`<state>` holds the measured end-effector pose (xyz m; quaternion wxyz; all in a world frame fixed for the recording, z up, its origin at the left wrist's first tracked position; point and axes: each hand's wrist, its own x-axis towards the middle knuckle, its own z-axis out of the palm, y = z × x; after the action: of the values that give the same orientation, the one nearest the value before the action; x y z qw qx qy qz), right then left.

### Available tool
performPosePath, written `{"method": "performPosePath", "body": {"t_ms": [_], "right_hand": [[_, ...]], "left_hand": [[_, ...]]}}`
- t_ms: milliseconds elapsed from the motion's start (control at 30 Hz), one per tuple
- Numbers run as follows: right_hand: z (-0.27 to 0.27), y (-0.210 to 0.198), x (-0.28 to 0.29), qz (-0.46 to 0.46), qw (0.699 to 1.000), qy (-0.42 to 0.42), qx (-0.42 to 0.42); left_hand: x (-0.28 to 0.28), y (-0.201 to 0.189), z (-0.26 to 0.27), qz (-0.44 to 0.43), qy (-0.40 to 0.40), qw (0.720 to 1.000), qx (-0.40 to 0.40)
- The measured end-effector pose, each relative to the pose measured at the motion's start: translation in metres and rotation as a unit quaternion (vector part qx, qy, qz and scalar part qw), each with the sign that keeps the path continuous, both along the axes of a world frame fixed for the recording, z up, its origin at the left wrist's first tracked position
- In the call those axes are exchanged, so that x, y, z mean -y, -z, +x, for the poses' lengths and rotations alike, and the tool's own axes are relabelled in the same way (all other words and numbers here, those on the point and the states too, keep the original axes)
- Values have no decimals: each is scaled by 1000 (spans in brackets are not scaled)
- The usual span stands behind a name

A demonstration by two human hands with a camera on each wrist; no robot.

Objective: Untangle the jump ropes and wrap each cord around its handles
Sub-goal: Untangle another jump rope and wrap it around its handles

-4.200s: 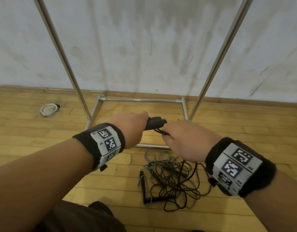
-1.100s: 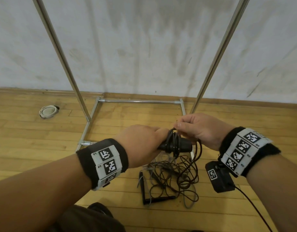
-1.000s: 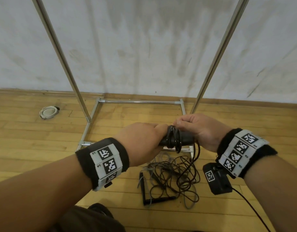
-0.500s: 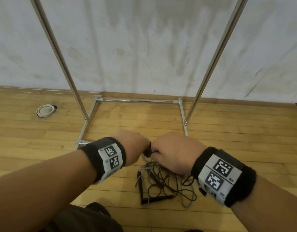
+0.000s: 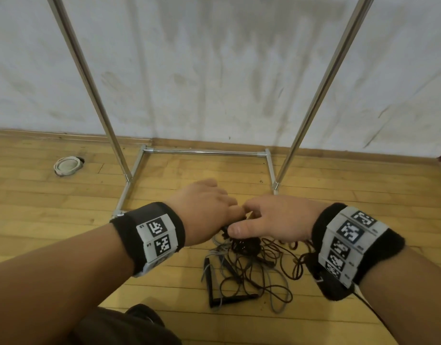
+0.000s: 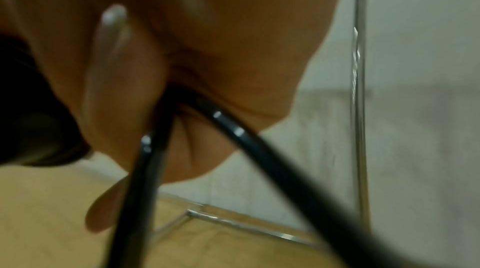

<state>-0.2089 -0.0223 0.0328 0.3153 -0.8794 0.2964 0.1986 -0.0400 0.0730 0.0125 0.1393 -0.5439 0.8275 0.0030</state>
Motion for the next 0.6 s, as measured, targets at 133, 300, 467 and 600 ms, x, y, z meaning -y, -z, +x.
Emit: {"method": "performPosePath", "body": {"t_ms": [133, 300, 467, 600], "right_hand": [[1, 7, -1, 81, 989, 50, 109], [-1, 12, 5, 68, 971, 155, 169], [7, 14, 2, 41, 942, 253, 218], [25, 12, -19, 3, 956, 205, 210]], "left_hand": [[-1, -4, 13, -177, 4, 981, -74], [5, -9, 32, -256, -212, 920, -207], [-1, -2, 18, 29, -415, 721, -554], [-5, 1, -12, 157, -436, 462, -756]]}}
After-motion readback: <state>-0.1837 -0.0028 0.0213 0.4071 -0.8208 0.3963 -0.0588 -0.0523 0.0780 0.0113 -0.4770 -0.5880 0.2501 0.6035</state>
